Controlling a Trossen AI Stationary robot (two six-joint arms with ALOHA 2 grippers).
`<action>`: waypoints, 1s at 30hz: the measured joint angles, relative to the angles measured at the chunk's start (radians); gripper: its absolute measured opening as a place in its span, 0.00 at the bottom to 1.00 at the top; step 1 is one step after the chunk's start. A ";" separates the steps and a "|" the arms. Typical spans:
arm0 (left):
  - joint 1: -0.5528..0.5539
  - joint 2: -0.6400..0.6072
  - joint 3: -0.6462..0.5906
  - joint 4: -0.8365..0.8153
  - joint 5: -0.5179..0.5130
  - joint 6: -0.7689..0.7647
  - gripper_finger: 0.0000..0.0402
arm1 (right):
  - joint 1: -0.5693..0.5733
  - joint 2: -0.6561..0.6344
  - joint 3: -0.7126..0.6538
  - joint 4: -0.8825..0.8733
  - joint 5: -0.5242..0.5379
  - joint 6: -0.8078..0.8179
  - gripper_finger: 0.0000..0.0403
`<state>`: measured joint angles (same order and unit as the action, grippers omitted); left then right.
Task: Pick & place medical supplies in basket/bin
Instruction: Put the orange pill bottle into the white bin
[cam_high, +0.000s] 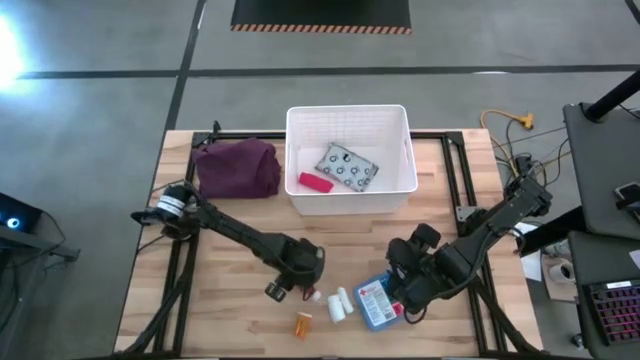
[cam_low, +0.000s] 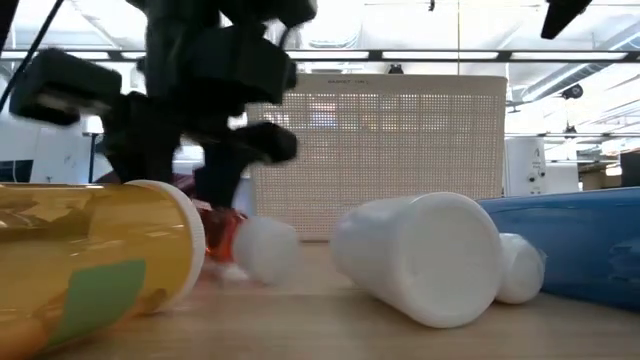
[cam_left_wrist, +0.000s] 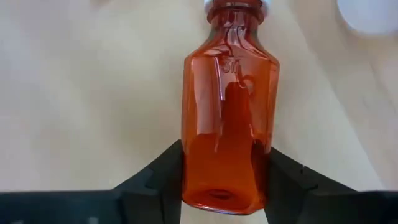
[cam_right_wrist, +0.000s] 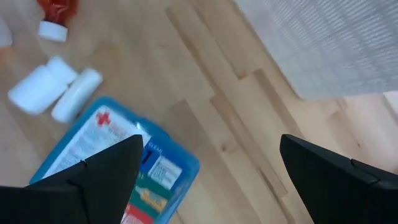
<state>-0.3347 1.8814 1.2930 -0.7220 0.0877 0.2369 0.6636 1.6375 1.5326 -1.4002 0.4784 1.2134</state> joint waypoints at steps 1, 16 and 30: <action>0.000 -0.030 0.000 -0.035 -0.017 -0.021 0.36 | 0.000 0.000 0.000 -0.001 0.018 0.011 0.92; 0.270 -0.611 0.081 0.052 -0.607 -0.246 0.37 | -0.005 -0.015 0.002 -0.009 0.217 0.135 0.92; 0.604 -0.262 0.436 0.025 -0.396 -0.037 0.65 | -0.022 -0.015 0.002 0.021 0.212 0.276 0.92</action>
<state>0.2692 1.6193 1.7286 -0.6965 -0.3085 0.1999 0.6415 1.6226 1.5349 -1.3792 0.6905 1.4891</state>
